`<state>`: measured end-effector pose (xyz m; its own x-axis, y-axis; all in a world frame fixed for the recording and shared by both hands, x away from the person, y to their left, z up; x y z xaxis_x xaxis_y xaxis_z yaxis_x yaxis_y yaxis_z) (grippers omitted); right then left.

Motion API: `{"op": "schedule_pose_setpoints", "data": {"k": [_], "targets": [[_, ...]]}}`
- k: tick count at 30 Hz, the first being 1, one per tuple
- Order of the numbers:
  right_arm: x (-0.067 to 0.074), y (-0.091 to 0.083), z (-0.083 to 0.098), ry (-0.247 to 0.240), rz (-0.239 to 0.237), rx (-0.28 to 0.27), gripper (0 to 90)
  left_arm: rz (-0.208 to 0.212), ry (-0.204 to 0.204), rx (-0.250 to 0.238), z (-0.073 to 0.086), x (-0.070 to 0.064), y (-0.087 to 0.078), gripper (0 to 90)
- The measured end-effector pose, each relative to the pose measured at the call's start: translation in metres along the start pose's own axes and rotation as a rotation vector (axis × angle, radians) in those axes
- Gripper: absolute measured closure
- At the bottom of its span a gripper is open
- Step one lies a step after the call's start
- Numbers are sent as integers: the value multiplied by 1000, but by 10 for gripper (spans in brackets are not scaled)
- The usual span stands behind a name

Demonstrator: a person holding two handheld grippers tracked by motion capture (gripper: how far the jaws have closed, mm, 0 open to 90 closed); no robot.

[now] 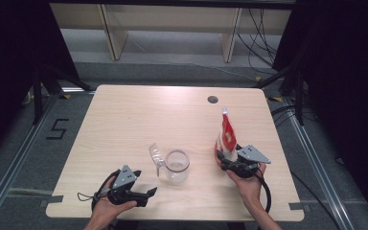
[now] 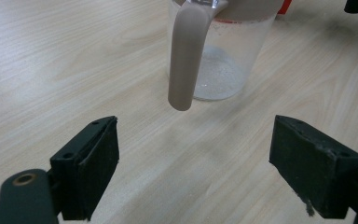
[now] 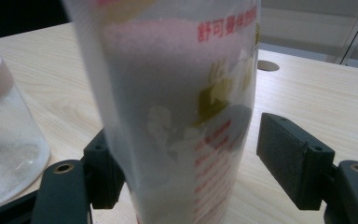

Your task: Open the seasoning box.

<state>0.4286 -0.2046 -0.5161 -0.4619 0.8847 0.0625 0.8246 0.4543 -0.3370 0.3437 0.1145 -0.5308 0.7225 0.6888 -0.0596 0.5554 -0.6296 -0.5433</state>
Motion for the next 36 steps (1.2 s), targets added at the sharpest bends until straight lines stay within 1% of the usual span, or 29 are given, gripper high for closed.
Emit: {"op": "schedule_pose_setpoints", "data": {"k": [1,4,6,7,8,9,10,11,12,13,16,17,18,19,20,21,22,23,24,25,26,27,29,30,31,33,34,35,36], "targets": [[-3,1,-1,-22,-16,-2,310,-4,2,1,0,0,1,154],[-2,1,-1,-20,-19,-1,314,-9,9,17,1,1,2,154],[-2,1,-1,-22,-22,-5,322,-9,7,13,1,0,2,154],[-1,1,0,-10,-17,-5,328,0,-8,-1,0,-1,2,154],[-2,2,-1,-24,-12,-16,333,0,-8,-1,0,-1,2,154],[-2,1,-1,-30,-1,-8,337,-3,-7,-2,0,-1,2,154],[-2,1,-1,-30,-1,-8,337,-2,-4,-6,0,-1,2,154],[-2,2,-1,-38,-1,-10,351,-2,0,-3,0,-1,2,154],[-2,3,-1,-58,-15,-16,354,0,-1,-4,0,-1,2,154],[-3,2,-1,-61,-12,-14,372,-2,1,-2,0,-1,1,155],[-2,2,-1,-52,-18,-14,388,3,0,-8,-1,-1,1,155],[-3,1,-1,-47,-23,-6,395,4,-6,-10,0,-1,1,155],[-3,1,-1,-37,-22,-5,404,4,-26,-12,0,-2,1,155],[-3,0,-1,-33,-37,-2,419,-1,-13,-7,0,-1,0,155],[-3,0,-1,-33,-37,-2,419,-1,-13,-7,0,-1,0,155],[-7,-1,-1,-45,-37,-2,431,-3,-14,-16,-1,-1,0,156],[-6,-1,-1,-32,-49,-8,436,-3,-14,-16,-1,-1,0,156],[-10,-1,-1,-47,-37,-8,440,1,-5,-11,-1,-1,-1,156],[-10,-1,-1,-47,-37,-8,440,1,-5,-11,-1,-1,-1,156],[-9,-2,-1,-36,-71,-5,446,4,0,-14,-1,-1,-1,156],[-9,-2,-1,-36,-71,-5,446,4,0,-14,-1,-1,-1,156],[-12,-2,-2,-60,-77,-7,449,4,-3,-17,-1,-1,-1,156],[-13,-3,-1,-53,-93,0,456,3,-2,-16,-1,-1,-1,156],[-13,-3,-1,-53,-93,0,456,3,-2,-16,-1,-1,-1,156],[-16,-3,-2,-80,-121,23,459,4,-3,-17,-1,-1,-1,157],[-17,-4,-2,-71,-118,16,460,4,3,-12,-1,0,-1,156],[-15,-5,-1,-53,-132,28,461,3,-15,-16,-1,0,-1,156],[-16,-5,-1,-58,-135,26,461,4,-24,-16,-1,-1,-1,156],[-18,-3,-2,-77,-152,16,461,3,-20,-14,-1,-1,-1,156]]}}
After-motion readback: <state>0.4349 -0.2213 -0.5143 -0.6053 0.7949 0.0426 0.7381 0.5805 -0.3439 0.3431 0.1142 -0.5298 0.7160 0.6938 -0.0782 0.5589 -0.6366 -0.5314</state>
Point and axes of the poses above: each handheld gripper's, and its own axes: y roughly forward along the jaws, z roughly out of its underside, x roughly to its left, the point moved 6 cm from there along y, roughly forward along the jaws, and after that the axes turned 2 degrees about y, right-handed, at the moved point
